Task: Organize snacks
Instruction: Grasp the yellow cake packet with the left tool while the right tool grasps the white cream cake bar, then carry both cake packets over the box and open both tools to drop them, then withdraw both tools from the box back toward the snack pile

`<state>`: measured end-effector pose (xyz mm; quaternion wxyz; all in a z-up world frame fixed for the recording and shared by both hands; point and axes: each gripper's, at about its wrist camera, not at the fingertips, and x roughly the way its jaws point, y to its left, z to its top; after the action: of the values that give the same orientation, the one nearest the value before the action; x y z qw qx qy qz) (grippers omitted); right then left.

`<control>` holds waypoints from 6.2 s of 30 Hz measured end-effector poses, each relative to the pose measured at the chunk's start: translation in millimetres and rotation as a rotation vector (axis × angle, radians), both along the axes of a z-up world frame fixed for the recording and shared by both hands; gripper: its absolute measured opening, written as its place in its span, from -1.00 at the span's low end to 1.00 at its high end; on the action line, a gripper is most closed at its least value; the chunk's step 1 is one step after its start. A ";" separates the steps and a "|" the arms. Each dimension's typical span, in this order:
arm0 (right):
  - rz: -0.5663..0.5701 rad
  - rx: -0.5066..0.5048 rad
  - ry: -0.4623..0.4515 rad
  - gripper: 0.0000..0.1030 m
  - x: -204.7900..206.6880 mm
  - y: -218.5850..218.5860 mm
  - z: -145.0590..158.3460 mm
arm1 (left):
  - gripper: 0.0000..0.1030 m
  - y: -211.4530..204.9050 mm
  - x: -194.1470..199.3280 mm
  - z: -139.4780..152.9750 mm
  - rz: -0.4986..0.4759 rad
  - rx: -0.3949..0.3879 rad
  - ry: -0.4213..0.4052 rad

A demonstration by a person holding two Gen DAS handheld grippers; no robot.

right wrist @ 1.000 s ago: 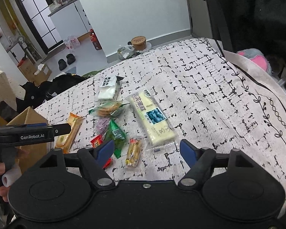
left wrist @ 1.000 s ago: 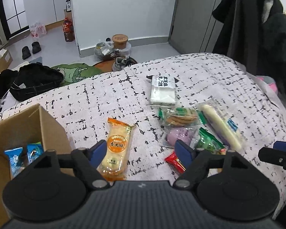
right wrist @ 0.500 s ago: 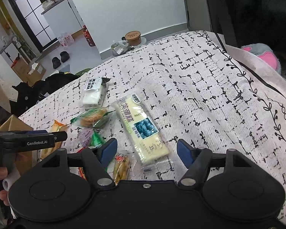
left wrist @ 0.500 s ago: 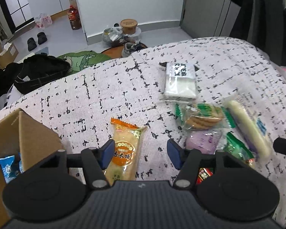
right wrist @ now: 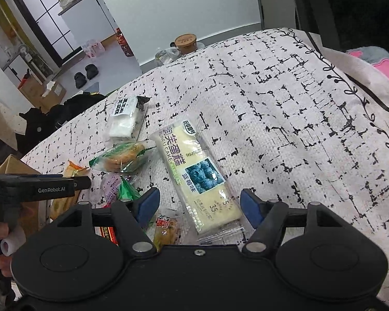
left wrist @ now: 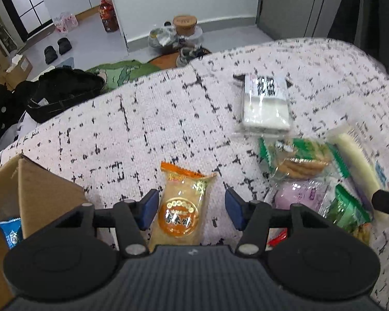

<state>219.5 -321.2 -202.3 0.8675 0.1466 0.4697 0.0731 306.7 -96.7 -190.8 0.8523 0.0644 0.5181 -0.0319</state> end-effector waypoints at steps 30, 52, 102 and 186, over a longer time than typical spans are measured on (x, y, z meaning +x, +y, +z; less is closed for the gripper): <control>0.003 -0.014 -0.007 -0.41 -8.4 3.2 3.0 | -0.36 -10.8 -39.9 25.4 -0.050 -0.092 0.008; 0.016 0.066 -0.170 -0.43 -32.9 43.6 77.1 | -0.36 31.1 -78.4 94.7 0.007 -0.191 -0.187; 0.234 0.139 -0.220 -0.42 -57.3 236.4 100.6 | -0.22 200.3 -151.4 102.1 0.271 -0.221 -0.207; -0.049 0.024 -0.029 0.02 -72.0 24.5 33.5 | 0.43 1.0 -85.7 58.0 -0.076 -0.296 -0.048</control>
<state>147.5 -296.7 -168.7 0.8740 0.1673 0.4523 0.0598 221.0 -95.7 -132.8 0.8627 -0.0418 0.4846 -0.1386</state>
